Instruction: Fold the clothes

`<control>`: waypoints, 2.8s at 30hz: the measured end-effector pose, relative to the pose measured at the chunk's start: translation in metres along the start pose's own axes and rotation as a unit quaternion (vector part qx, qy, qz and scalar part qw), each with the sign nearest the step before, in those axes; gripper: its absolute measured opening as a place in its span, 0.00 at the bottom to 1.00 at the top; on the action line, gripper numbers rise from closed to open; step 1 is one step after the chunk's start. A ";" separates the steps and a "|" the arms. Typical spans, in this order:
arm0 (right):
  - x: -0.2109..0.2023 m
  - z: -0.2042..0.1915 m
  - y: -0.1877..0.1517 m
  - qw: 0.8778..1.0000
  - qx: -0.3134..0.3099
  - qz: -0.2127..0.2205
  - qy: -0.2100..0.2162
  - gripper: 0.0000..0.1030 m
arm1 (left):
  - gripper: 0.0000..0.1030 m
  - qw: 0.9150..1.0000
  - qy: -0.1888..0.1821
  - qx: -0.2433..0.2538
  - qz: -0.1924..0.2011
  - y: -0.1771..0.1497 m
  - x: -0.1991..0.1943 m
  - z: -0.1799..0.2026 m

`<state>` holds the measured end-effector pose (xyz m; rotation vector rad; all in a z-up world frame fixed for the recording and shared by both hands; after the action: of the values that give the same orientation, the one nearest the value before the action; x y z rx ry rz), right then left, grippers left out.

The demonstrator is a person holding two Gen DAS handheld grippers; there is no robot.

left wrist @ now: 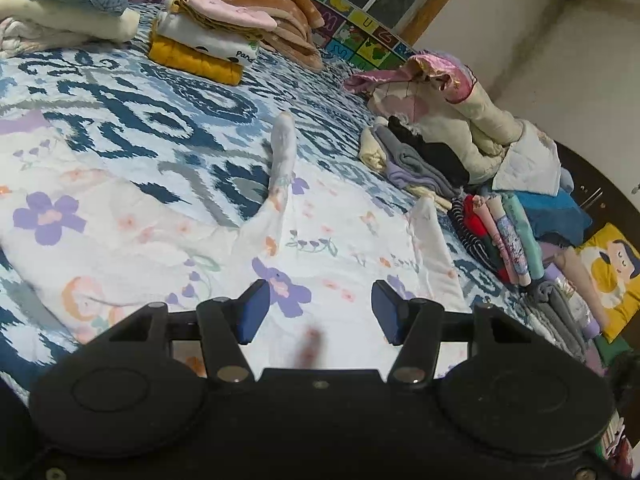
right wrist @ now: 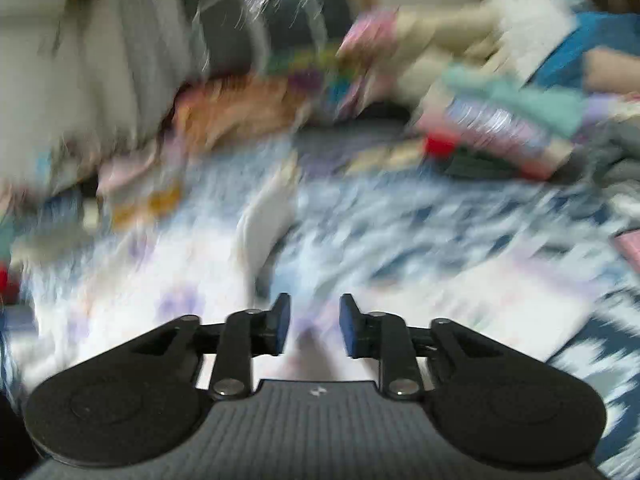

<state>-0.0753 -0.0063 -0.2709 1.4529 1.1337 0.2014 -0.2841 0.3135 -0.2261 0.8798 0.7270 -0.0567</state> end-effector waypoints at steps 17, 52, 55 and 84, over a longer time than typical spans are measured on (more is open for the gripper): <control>-0.030 0.105 0.005 0.964 0.152 0.034 -0.216 0.22 | 0.55 0.997 0.055 -0.042 0.024 0.015 -0.006 -0.035; 0.142 -0.036 0.073 0.993 0.017 -0.084 0.085 0.27 | 0.50 0.985 0.071 0.150 -0.052 0.096 0.152 -0.033; 0.142 -0.034 0.072 0.992 0.024 -0.083 0.088 0.27 | 0.50 0.985 0.078 0.145 -0.048 0.101 0.150 -0.039; 0.163 0.004 0.092 0.993 0.088 -0.061 0.041 0.29 | 0.33 0.991 0.102 0.078 -0.042 0.134 0.189 -0.041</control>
<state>0.0567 0.1267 -0.2724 1.5362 1.3307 0.0777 -0.1187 0.4755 -0.2654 1.0130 0.9615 -0.1009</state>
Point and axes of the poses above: each gripper's, at about its wrist camera, not at the fingertips, and x roughly the way its jaws point, z to its right, y to its top, the point moved 7 cm from there along x, roughly the way its jaws point, and after that the axes turned 11 degrees about y, right-handed, at the moved point
